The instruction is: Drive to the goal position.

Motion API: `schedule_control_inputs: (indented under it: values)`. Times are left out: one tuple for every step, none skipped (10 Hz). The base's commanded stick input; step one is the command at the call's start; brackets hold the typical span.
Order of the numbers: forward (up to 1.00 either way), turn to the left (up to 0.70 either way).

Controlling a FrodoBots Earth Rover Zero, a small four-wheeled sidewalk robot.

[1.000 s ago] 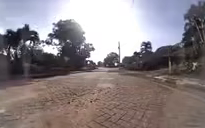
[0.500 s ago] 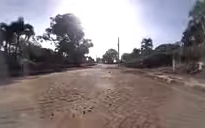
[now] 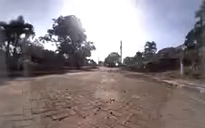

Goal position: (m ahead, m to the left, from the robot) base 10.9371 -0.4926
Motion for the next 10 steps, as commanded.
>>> schedule_control_inputs:
  values:
    - [1.00, 0.00]
    - [1.00, 0.00]
    - [1.00, 0.00]
    - [1.00, 0.00]
    - [1.00, 0.00]
    - [1.00, 0.00]
    - [1.00, 0.00]
    - [1.00, 0.00]
    - [1.00, 0.00]
    - [1.00, 0.00]
